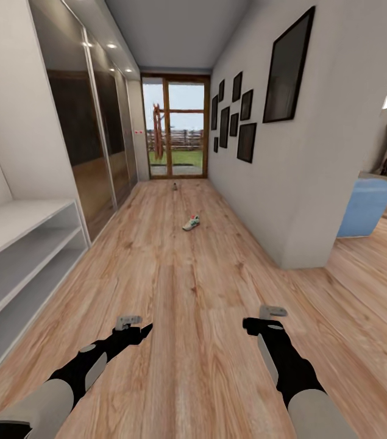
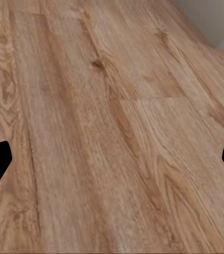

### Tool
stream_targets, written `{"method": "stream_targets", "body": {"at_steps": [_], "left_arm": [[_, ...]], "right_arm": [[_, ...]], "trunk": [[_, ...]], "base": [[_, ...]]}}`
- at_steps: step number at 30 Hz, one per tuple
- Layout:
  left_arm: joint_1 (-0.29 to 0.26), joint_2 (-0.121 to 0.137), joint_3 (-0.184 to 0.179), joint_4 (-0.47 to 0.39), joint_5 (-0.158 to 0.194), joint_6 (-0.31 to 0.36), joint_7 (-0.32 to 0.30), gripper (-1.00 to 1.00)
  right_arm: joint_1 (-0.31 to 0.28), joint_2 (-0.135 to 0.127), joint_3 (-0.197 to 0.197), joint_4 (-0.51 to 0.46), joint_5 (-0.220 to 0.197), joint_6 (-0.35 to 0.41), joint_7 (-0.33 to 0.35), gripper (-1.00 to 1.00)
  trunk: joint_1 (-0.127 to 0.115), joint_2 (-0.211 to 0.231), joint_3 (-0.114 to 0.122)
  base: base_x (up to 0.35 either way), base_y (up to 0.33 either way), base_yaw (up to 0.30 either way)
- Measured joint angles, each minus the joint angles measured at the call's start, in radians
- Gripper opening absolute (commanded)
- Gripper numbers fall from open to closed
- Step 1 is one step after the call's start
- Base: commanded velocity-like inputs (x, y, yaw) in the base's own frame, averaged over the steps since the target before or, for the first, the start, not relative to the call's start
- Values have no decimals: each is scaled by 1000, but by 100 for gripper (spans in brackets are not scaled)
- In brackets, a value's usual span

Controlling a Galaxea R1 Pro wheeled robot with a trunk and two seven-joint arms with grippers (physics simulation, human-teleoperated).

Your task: Pick up the two gym shoes and the two sandals from the corridor floor and place them onto the hallstand (shoe rack) in the corridor, making sure they are on the rack and not on the floor. Arrange them so the two gym shoes are next to each other and the two sandals are next to each other.

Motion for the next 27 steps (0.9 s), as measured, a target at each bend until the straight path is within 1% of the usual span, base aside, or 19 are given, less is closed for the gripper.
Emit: {"method": "stream_targets", "body": {"at_steps": [7,23,27], "left_arm": [[0,0,0,0,0,0,0,100],[0,0,0,0,0,0,0,100],[0,0,0,0,0,0,0,100]], "right_arm": [[0,0,0,0,1,1,0,100],[0,0,0,0,0,0,0,100],[0,0,0,0,-1,0,0,100]], "trunk": [[0,0,5],[0,0,5],[0,0,3]], "base": [[345,77,0],[345,101,1],[345,79,118]]}}
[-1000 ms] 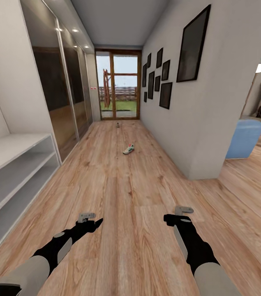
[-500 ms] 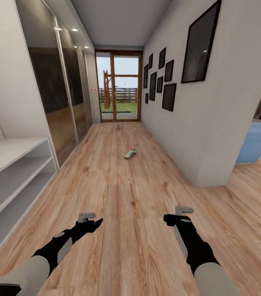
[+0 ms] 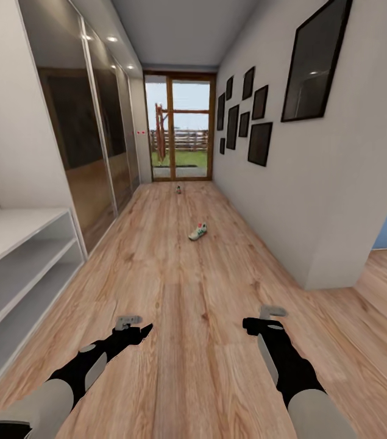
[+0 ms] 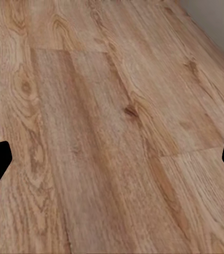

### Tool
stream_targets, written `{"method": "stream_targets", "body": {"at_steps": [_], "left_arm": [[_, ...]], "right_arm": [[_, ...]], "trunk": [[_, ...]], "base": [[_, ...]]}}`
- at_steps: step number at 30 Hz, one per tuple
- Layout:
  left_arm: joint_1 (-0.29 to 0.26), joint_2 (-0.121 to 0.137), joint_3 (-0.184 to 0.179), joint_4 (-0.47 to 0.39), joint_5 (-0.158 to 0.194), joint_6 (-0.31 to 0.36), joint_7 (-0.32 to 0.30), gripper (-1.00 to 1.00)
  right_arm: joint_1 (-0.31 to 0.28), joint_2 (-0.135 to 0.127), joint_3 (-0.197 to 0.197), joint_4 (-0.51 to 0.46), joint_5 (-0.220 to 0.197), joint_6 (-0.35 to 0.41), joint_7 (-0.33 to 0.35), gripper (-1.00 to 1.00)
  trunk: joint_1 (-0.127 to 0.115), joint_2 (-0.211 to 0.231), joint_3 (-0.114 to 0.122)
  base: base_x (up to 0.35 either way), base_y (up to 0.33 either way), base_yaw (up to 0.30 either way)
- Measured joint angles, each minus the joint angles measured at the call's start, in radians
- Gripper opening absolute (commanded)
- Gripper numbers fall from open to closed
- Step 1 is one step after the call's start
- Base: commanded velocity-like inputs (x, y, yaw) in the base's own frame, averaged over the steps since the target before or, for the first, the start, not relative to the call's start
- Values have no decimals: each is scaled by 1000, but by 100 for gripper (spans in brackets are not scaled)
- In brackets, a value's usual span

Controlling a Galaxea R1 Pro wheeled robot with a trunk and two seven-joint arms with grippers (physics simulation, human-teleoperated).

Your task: Pick up the two gym shoes and the two sandals from the corridor floor and place them onto the hallstand (shoe rack) in the corridor, making sure they are on the rack and not on the floor. Arrange them so the two gym shoes are next to each other and the two sandals are next to each other.

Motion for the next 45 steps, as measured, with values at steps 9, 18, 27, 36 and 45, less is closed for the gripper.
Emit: {"method": "stream_targets", "body": {"at_steps": [9,18,27,36,45], "left_arm": [[0,0,0,0,1,0,0,100],[0,0,0,0,0,0,0,100],[0,1,0,0,0,1,0,100],[0,1,0,0,0,1,0,100],[0,1,1,0,0,1,0,100]], "right_arm": [[0,0,0,0,0,0,0,100],[0,0,0,0,0,1,0,100],[0,0,0,0,0,1,0,100],[0,0,0,0,0,0,0,100],[0,0,0,0,0,1,-1,100]], "trunk": [[0,0,-4],[0,0,-5],[0,0,-5],[0,0,-5],[0,0,-5]], "base": [[346,14,89],[345,1,4],[345,1,0],[345,53,0],[345,74,0]]}}
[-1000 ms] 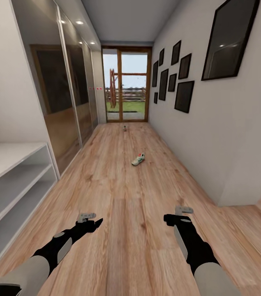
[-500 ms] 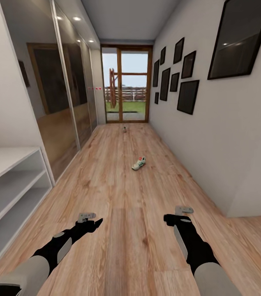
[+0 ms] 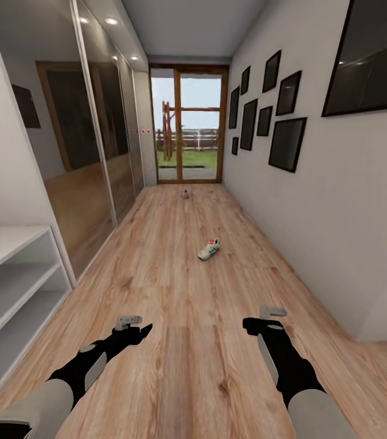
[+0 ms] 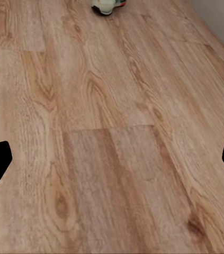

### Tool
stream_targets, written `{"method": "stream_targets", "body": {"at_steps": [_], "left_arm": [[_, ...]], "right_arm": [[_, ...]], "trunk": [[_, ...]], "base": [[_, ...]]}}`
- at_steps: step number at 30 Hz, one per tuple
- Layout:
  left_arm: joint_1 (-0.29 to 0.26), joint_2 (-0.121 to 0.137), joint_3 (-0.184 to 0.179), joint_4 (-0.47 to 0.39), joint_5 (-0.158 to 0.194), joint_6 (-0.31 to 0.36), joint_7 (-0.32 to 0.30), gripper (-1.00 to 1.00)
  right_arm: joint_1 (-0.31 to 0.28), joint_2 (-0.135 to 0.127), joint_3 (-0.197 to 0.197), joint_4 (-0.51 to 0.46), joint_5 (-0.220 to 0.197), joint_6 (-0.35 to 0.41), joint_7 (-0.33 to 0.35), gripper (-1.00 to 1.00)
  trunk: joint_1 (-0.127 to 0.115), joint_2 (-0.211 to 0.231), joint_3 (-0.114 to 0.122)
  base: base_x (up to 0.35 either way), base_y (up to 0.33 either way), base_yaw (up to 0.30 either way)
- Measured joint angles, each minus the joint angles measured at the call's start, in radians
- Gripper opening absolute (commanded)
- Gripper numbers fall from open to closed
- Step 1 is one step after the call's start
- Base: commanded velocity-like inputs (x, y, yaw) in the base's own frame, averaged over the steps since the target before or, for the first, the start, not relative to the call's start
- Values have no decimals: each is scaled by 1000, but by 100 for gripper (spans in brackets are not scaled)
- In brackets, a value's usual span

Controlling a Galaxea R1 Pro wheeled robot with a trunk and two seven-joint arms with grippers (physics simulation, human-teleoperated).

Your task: Pick up the two gym shoes and the two sandals from the corridor floor and place them onto the hallstand (shoe rack) in the corridor, making sure they are on the rack and not on the floor. Arrange them so the two gym shoes are next to each other and the two sandals are next to each other.

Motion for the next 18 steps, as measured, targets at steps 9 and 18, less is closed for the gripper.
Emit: {"method": "stream_targets", "body": {"at_steps": [9,18], "left_arm": [[0,0,1,0,0,0,0,100],[0,0,1,0,1,0,0,100]], "right_arm": [[0,0,0,0,0,0,0,100],[0,0,0,0,0,0,1,100]], "trunk": [[0,0,0],[0,0,0]], "base": [[345,75,0],[345,75,0]]}}
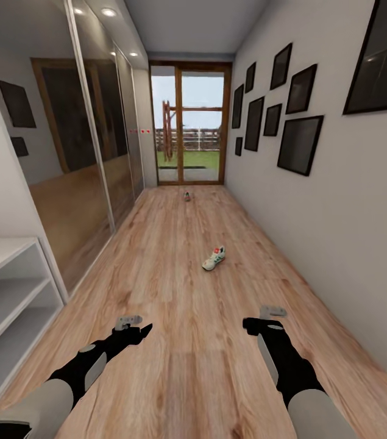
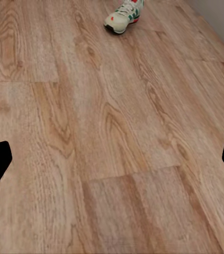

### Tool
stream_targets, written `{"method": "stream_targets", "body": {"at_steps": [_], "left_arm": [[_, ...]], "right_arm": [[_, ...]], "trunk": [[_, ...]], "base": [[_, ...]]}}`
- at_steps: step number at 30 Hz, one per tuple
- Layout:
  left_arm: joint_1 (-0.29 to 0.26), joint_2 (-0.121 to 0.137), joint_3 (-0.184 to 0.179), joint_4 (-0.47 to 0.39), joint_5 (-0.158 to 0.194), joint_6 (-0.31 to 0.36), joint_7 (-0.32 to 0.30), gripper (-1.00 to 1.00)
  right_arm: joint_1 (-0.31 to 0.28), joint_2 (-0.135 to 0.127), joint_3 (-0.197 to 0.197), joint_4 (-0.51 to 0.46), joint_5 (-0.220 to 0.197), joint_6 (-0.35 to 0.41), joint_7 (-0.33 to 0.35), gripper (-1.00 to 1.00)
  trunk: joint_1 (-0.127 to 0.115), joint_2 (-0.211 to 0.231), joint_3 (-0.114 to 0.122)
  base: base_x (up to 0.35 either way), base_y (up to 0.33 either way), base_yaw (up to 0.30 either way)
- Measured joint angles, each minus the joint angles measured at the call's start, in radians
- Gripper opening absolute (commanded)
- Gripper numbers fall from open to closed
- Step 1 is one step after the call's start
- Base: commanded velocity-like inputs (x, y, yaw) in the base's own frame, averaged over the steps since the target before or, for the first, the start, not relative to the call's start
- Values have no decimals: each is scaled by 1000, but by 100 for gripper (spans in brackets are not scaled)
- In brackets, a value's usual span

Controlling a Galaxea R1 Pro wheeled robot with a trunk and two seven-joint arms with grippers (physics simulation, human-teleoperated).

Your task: Pick up the two gym shoes and the two sandals from the corridor floor and place them onto the hallstand (shoe rack) in the corridor, making sure they are on the rack and not on the floor. Arrange them so the two gym shoes are next to each other and the two sandals are next to each other.

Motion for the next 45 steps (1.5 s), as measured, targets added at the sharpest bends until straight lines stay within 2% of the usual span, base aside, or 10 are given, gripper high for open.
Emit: {"method": "stream_targets", "body": {"at_steps": [6,18,45], "left_arm": [[0,0,0,0,0,0,0,100],[0,0,0,0,-1,0,0,100],[0,0,0,0,-1,0,0,100]], "right_arm": [[0,0,0,0,1,0,-1,100],[0,0,0,0,1,0,-2,100],[0,-2,-2,0,0,1,-3,100]], "trunk": [[0,0,0],[0,0,0],[0,0,0]], "base": [[345,75,76],[345,82,220],[345,95,9]]}}
